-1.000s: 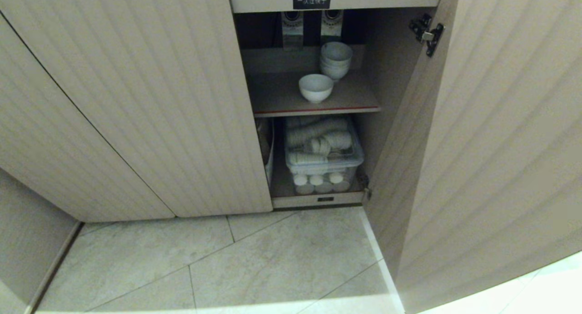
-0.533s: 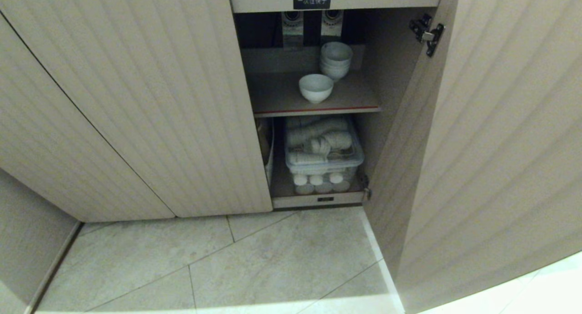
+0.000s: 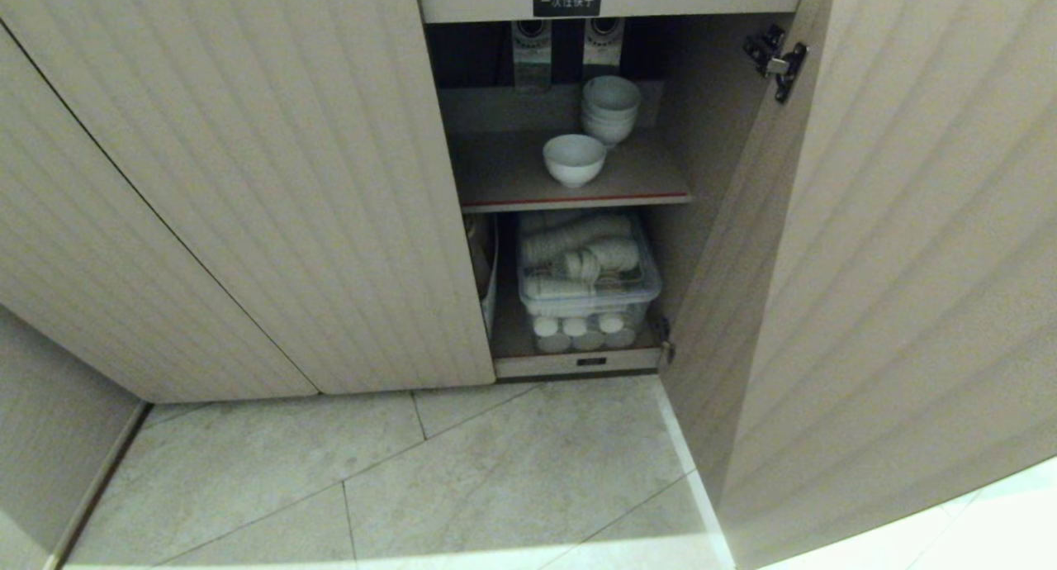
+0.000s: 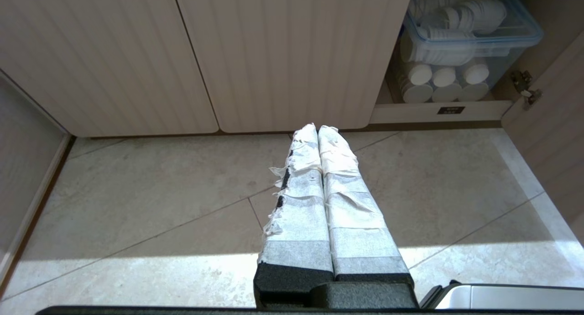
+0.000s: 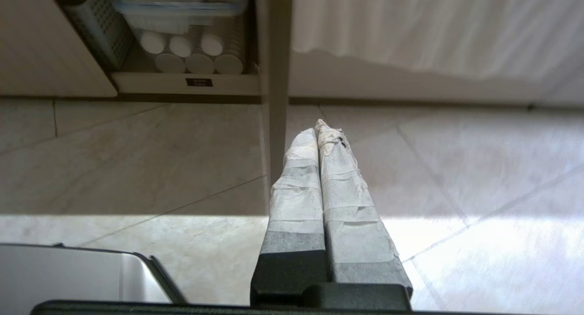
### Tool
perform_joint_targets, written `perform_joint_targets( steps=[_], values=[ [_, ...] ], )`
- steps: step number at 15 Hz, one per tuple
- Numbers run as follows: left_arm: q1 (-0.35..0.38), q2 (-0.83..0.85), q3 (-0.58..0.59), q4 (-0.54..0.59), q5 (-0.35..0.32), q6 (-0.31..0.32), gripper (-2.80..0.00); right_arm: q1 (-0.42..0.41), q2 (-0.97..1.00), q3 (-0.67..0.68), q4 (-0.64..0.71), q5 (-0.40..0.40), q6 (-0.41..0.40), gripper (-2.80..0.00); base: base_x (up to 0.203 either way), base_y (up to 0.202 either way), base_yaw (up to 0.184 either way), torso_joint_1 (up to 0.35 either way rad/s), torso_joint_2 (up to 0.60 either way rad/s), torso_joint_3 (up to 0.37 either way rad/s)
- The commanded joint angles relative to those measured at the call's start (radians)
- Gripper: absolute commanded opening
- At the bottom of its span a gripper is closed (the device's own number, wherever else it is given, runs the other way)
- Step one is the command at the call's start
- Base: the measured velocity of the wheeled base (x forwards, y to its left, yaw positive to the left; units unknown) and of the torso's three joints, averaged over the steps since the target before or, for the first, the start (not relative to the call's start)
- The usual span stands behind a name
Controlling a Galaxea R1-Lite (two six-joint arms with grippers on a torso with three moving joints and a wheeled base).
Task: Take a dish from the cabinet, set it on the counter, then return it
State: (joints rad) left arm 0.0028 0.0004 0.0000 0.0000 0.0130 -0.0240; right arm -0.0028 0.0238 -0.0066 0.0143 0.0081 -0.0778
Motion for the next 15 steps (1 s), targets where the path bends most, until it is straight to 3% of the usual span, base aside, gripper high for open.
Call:
perform_joint_targets(
  steps=[1,2,6,8,12,15],
  values=[
    [0.000,0.000,0.000,0.000,0.001,-0.001,-2.80,0.000,0.064,-0.032,0.017,-0.014,0.047,-2.80,0.000,0.000,0.000,0.000,0.00,0.000],
    [0.000,0.000,0.000,0.000,0.001,-0.001,-2.80,-0.001,0.099,-0.053,0.028,-0.032,0.052,-2.80,0.000,0.000,0.000,0.000,0.00,0.000],
    [0.000,0.000,0.000,0.000,0.001,-0.001,-2.80,-0.013,0.183,-0.130,0.071,-0.228,0.061,-2.80,0.000,0.000,0.000,0.000,0.00,0.000],
    [0.000,0.000,0.000,0.000,0.001,-0.001,-2.80,-0.042,0.245,-0.162,0.074,-0.277,0.108,-2.80,0.000,0.000,0.000,0.000,0.00,0.000],
    [0.000,0.000,0.000,0.000,0.001,-0.001,-2.80,-0.165,0.375,-0.226,0.077,-0.271,0.168,-2.80,0.000,0.000,0.000,0.000,0.00,0.000],
    [0.000,0.000,0.000,0.000,0.001,-0.001,-2.80,-0.169,0.397,-0.246,0.038,-0.088,0.150,-2.80,0.000,0.000,0.000,0.000,0.00,0.000]
  ],
)
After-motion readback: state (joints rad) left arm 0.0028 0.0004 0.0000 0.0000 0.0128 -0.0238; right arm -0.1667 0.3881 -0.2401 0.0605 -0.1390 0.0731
